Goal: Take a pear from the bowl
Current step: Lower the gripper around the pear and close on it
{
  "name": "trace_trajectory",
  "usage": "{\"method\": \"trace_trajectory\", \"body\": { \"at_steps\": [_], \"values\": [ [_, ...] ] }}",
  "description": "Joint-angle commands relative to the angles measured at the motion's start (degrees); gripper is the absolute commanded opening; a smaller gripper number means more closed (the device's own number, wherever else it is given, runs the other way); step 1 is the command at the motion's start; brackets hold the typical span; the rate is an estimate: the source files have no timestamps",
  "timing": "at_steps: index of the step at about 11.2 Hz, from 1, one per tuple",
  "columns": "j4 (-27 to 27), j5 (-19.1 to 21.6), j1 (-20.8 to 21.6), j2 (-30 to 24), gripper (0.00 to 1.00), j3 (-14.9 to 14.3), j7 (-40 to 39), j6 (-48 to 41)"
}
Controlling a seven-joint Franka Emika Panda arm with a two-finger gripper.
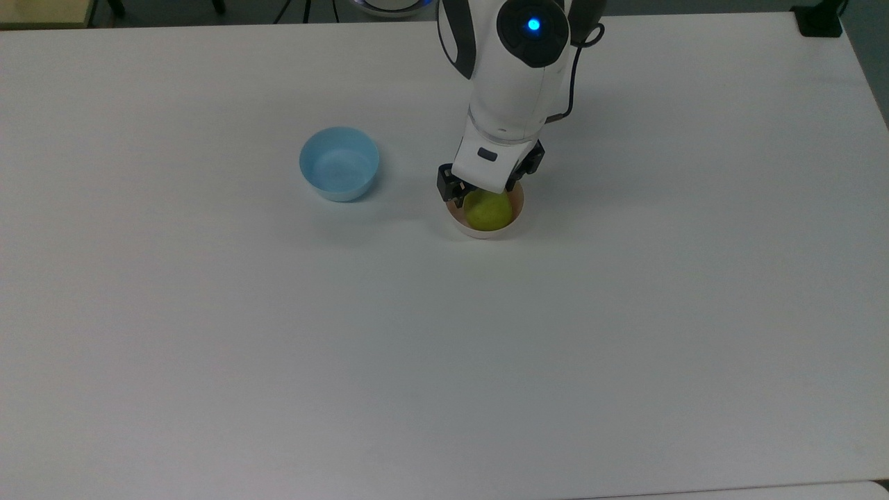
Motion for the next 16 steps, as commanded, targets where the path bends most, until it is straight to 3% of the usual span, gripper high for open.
{"method": "trace_trajectory", "body": {
  "at_steps": [1, 7, 10, 12, 14, 16],
  "values": [
    [-1.26, -2.25, 0.73, 0.06, 0.83, -0.31, 2.39, 2.31],
    [-1.26, -2.25, 0.73, 0.50, 0.79, 0.83, 2.47, 2.66],
    [-1.26, -2.25, 0.73, 0.59, 0.65, 0.92, 2.47, 2.66],
    [-1.26, -2.34, 0.73, 0.50, 0.40, 0.92, 2.47, 2.66],
    [-1.17, -2.52, 0.65, -0.20, 0.29, 0.92, 2.39, 1.87],
    [-0.82, -2.52, 0.21, -2.56, 0.29, 0.92, 1.86, -1.27]
  ]
}}
